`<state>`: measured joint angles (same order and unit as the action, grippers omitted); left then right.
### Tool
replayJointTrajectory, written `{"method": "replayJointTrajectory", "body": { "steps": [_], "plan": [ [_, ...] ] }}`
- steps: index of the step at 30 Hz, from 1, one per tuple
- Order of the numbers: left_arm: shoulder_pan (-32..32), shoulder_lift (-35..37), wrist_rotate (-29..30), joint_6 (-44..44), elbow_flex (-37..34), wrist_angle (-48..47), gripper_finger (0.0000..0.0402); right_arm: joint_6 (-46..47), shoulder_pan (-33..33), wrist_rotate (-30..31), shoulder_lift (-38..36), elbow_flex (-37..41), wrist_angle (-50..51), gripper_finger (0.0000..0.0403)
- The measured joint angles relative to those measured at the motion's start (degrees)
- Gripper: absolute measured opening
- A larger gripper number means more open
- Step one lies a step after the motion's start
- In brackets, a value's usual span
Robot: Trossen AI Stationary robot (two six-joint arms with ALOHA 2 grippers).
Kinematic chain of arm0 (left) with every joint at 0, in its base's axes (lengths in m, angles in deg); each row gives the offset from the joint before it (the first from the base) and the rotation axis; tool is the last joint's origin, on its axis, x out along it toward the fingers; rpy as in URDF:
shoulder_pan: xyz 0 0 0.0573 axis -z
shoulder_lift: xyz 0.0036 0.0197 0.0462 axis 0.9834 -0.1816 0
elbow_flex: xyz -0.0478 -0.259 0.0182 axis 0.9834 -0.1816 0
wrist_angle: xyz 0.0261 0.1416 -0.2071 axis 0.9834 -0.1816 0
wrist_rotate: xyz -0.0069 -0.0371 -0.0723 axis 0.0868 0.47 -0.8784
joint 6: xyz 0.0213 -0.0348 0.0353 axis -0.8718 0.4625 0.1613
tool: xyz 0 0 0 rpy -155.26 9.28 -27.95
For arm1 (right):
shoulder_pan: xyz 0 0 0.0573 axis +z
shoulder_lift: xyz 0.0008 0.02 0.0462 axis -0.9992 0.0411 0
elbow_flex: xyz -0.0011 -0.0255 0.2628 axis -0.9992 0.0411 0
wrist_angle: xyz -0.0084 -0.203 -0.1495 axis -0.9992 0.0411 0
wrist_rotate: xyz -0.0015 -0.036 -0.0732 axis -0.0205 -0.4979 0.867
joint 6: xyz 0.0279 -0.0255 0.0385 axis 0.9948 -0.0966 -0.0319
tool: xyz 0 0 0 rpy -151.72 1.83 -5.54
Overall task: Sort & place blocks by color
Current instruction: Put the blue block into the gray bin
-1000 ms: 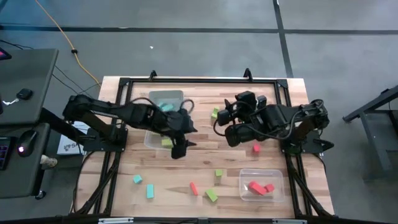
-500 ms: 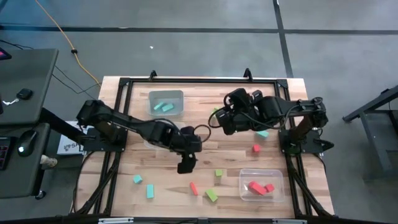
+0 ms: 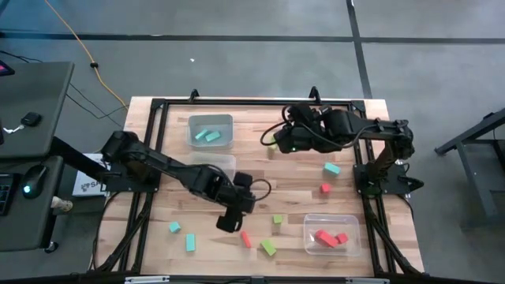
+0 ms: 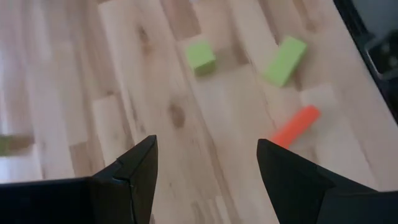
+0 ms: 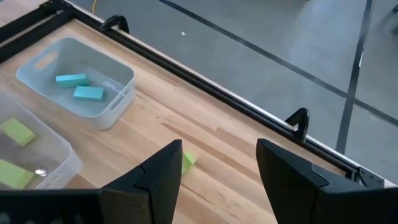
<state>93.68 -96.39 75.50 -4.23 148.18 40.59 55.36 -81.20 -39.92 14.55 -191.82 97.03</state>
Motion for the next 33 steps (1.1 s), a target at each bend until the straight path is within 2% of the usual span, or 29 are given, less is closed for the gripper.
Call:
{"method": "replayJointTrajectory", "body": {
  "steps": [4, 10, 15, 18, 26, 29, 33],
  "plan": [
    [1.9, -2.2, -0.4, -2.8, 0.0, -0.2, 0.0225, 0.1, -0.8, -1.2, 0.0, 0.0, -0.3, 0.0197],
    [3.7, -4.2, -0.3, -1.4, 0.0, -2.7, 0.0225, 1.5, -1.2, -2.5, 0.0, 0.0, -0.3, 0.0197],
    [4.3, -4.2, -0.3, 8.6, 0.0, -11.7, 0.0225, 1.6, -1.2, -2.5, 0.0, 0.0, -0.3, 0.0197],
    [4.7, -4.2, 0.3, 11.3, -0.4, -16.9, 0.0225, 1.6, -1.2, -2.5, 0.0, 0.0, -0.3, 0.0197],
    [6.7, -1.9, -1.2, 22.0, -8.1, -18.3, 0.0225, 1.3, -1.2, -2.1, 0.0, 0.0, -0.3, 0.0197],
    [7.3, -0.4, -2.0, 28.9, -10.3, -18.3, 0.0225, 0.9, -1.2, -2.1, 0.0, 0.0, -0.3, 0.0197],
    [8.6, 2.1, -1.9, 42.2, -12.5, -19.1, 0.0225, -0.4, -1.2, -2.0, 0.0, 0.0, -0.3, 0.0197]
  ]
}}
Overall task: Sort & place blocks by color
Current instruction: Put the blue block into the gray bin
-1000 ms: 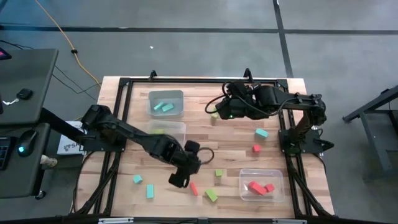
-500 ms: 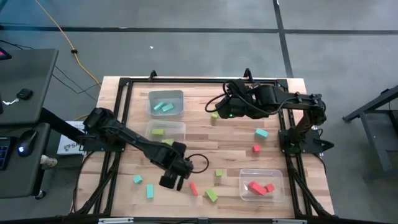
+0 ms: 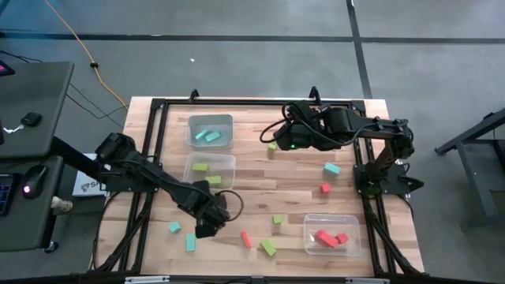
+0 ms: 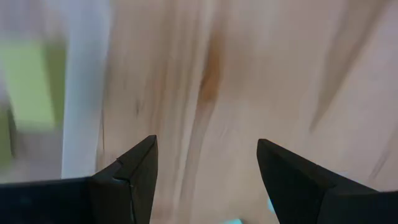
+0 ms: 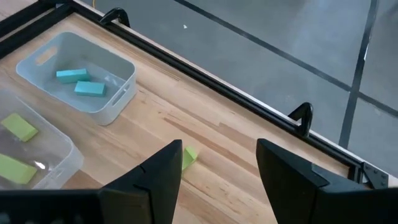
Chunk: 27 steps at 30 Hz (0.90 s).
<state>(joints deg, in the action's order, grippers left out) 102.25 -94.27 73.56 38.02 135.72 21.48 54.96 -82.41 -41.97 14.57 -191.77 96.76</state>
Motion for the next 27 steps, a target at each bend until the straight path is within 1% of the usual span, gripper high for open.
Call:
{"method": "replayJointTrajectory", "body": {
  "steps": [5, 9, 12, 20, 27],
  "plan": [
    [3.0, 3.0, 0.1, 17.1, -2.9, -2.1, 0.0225, -2.6, 0.0, 0.1, 0.0, 0.0, -0.1, 0.0197],
    [5.4, 4.9, 0.4, 30.2, -5.1, -2.0, 0.0225, -4.4, -0.1, 0.1, 0.0, 0.0, -0.3, 0.0197],
    [7.3, 5.2, 1.7, 38.7, -5.4, -1.1, 0.0225, -5.9, -0.3, 0.0, 0.0, 0.0, -0.6, 0.0197],
    [11.3, 5.3, 2.1, 55.6, -5.4, 0.1, 0.0225, -8.9, -1.5, -0.6, 0.0, 0.0, -0.8, 0.0197],
    [15.5, 4.5, 2.5, 70.1, -5.4, 0.0, 0.0225, -10.9, -2.3, -2.6, 0.0, 0.0, -0.9, 0.0197]
  ]
}}
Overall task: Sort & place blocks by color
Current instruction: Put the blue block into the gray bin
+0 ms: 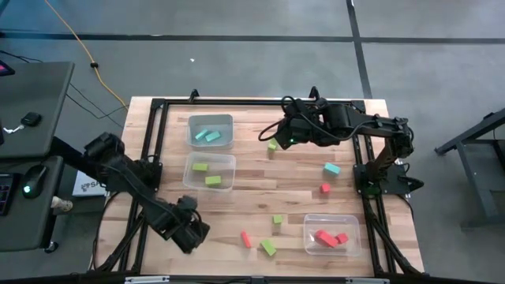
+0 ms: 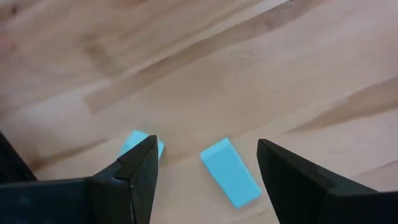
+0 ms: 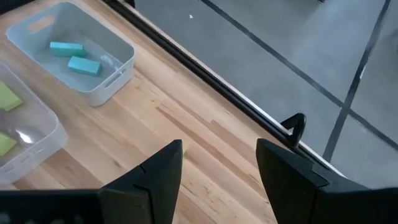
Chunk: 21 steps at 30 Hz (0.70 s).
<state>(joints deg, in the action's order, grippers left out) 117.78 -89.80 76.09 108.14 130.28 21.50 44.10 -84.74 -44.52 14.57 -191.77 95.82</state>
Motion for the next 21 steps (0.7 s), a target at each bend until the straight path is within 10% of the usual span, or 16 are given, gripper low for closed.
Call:
{"method": "replayJointTrajectory", "body": {
  "steps": [21],
  "plan": [
    [5.6, -7.1, 0.5, 23.7, 0.1, 10.5, 0.0225, -4.1, -0.4, -0.3, 0.0, 0.0, -2.2, 0.0197]
  ]
}}
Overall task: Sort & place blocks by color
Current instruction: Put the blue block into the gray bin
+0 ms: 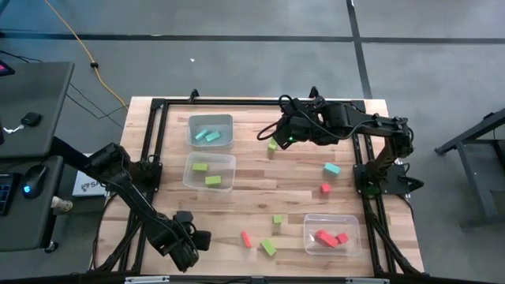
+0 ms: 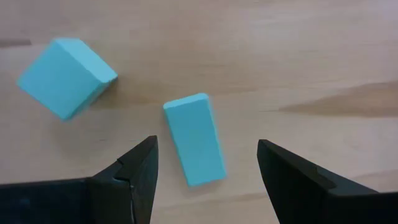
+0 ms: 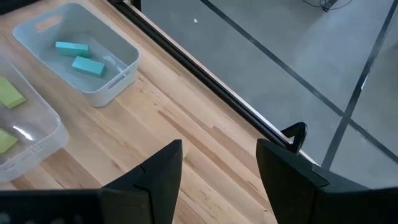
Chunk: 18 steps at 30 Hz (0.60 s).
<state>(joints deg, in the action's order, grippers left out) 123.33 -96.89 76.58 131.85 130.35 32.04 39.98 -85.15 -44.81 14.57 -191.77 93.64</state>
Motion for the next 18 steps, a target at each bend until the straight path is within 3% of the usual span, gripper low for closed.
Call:
{"method": "replayJointTrajectory", "body": {
  "steps": [18],
  "plan": [
    [0.5, -5.9, -3.2, 0.8, 0.0, 6.9, 0.0225, -1.4, 0.0, 0.1, 0.0, 0.0, -1.1, 0.0197]
  ]
}}
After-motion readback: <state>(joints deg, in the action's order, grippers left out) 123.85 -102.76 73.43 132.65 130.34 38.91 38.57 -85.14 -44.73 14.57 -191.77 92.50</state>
